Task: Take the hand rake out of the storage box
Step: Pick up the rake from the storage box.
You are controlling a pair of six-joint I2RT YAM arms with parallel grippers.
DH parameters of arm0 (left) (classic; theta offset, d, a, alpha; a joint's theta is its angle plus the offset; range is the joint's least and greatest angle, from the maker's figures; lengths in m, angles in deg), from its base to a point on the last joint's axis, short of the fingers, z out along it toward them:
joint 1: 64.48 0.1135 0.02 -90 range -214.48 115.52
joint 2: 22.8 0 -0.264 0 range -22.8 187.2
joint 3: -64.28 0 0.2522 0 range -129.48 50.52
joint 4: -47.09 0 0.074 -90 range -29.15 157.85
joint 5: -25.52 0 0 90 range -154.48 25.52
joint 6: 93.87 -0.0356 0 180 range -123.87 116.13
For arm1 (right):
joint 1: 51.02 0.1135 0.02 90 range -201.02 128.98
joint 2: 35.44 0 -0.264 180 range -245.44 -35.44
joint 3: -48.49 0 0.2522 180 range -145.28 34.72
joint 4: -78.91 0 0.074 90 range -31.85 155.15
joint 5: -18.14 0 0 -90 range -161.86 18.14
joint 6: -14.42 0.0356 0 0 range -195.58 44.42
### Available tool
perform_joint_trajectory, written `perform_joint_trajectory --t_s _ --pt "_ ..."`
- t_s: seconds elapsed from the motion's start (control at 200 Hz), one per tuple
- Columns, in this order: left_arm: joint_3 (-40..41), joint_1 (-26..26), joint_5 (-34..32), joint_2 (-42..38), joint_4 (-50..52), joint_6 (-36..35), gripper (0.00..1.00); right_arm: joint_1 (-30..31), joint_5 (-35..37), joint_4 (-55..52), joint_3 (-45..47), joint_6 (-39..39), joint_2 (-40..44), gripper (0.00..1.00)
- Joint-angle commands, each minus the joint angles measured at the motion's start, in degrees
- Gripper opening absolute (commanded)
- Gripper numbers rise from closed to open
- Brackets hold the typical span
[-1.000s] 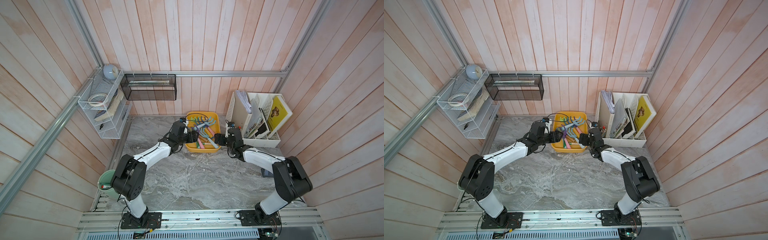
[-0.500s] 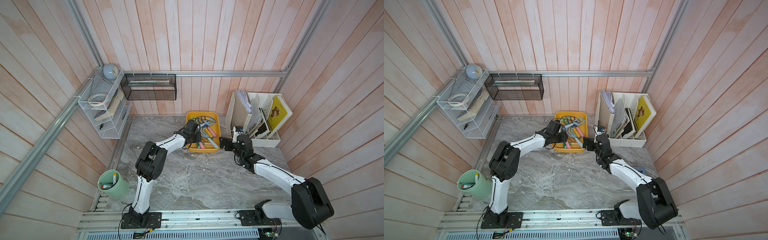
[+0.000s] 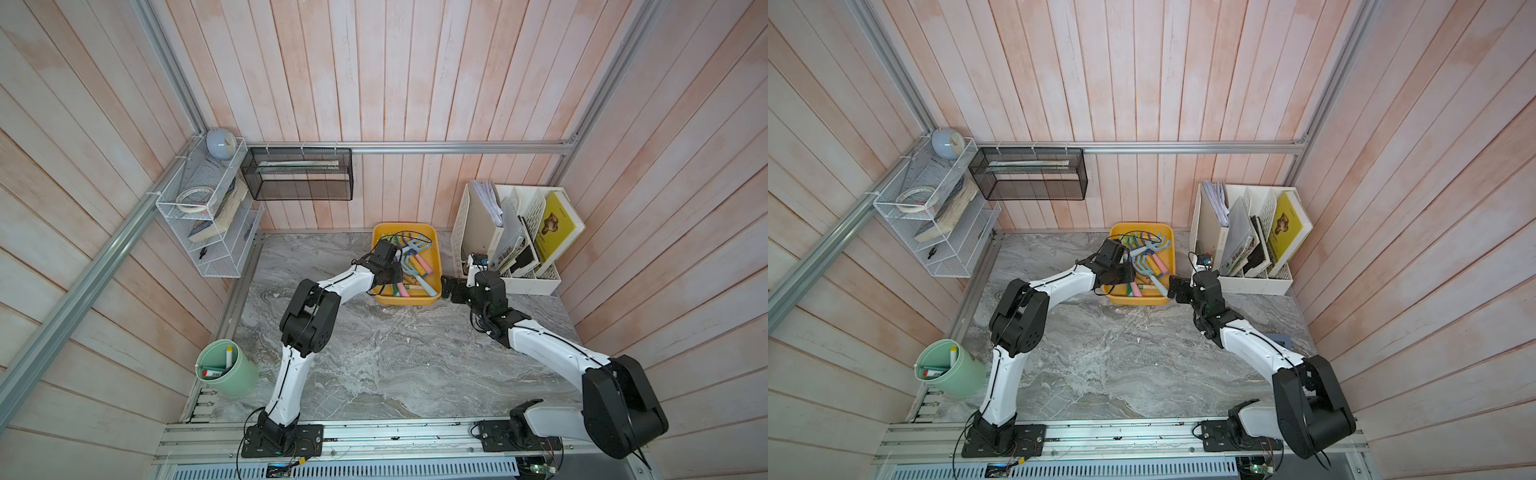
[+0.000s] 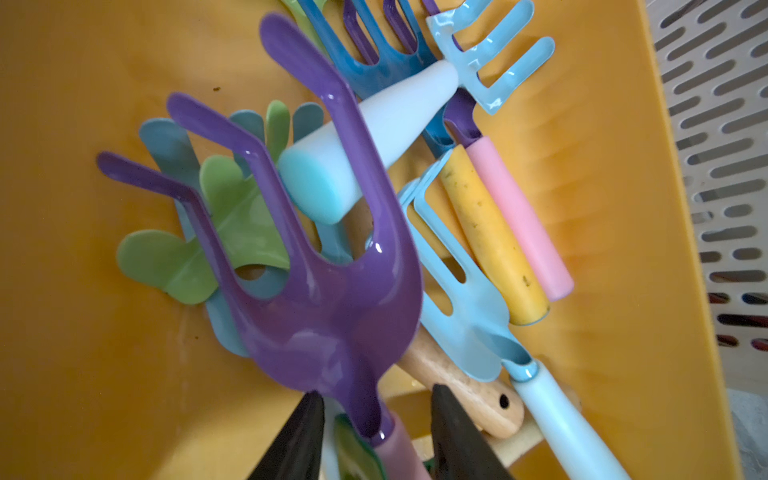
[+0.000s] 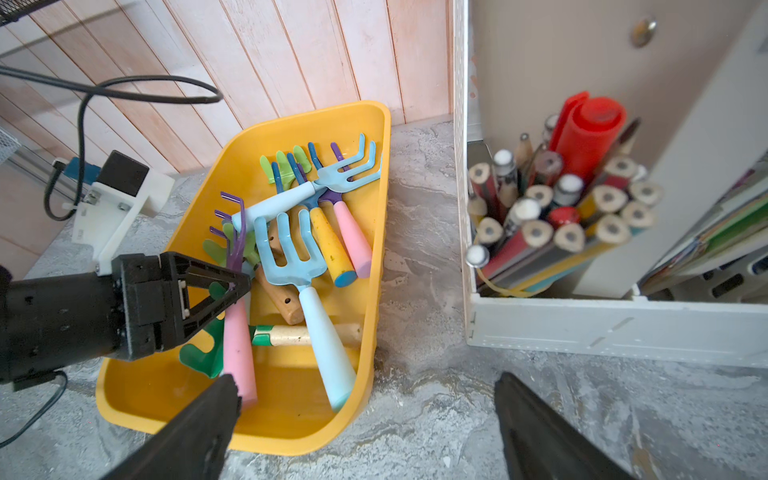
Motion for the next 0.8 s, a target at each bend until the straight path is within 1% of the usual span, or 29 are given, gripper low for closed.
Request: perform_joint_trajectory --t_s 0.0,0.11,0.285,0.31,0.35,0.385,0.43,0.48,0.54,0.59,0.795 --pt "-1.53 0.13 -0.06 2.45 1.32 0.30 0.44 -0.41 0.23 0.71 0.66 -0.71 -0.28 0.98" --pt "-2.38 0.13 -0.28 3.45 2.38 0.37 0.40 -0.61 -0.35 0.88 0.97 -0.54 0.05 0.98" --pt "-4.67 0.13 -0.55 4.60 3.91 -0.05 0.39 -0.72 -1.12 1.26 1.45 -0.24 0.50 0.98" --pt "-5.51 0.13 -0.38 5.08 4.67 -0.13 0.38 -0.77 -1.16 1.27 1.40 -0.25 0.51 0.98" --pt "-6.47 0.13 -0.09 5.58 5.50 -0.15 0.33 -0.84 -1.14 1.33 1.55 -0.25 0.68 0.98" --pt "-6.67 0.04 -0.07 5.61 5.72 -0.15 0.31 -0.75 -1.14 1.33 1.65 -0.16 0.77 0.98" --pt "-6.36 -0.04 -0.31 5.04 5.66 -0.07 0.30 -0.84 -1.16 1.42 1.76 -0.11 0.94 0.98" --pt "-5.73 -0.12 -0.98 3.99 5.38 -0.05 0.27 -0.93 -1.18 1.42 1.83 0.06 1.04 0.98" --pt "-5.17 -0.14 -1.94 2.38 5.40 -0.24 0.26 -0.94 -1.20 1.54 1.97 0.13 1.19 0.98" --pt "-5.02 -0.22 -2.60 1.08 5.78 -0.62 0.22 -1.03 -1.30 1.54 2.02 0.19 1.30 0.98" --pt "-5.11 -0.56 -6.51 -3.97 7.00 -2.21 0.22 -1.12 -1.52 1.88 2.44 0.46 1.57 0.98"
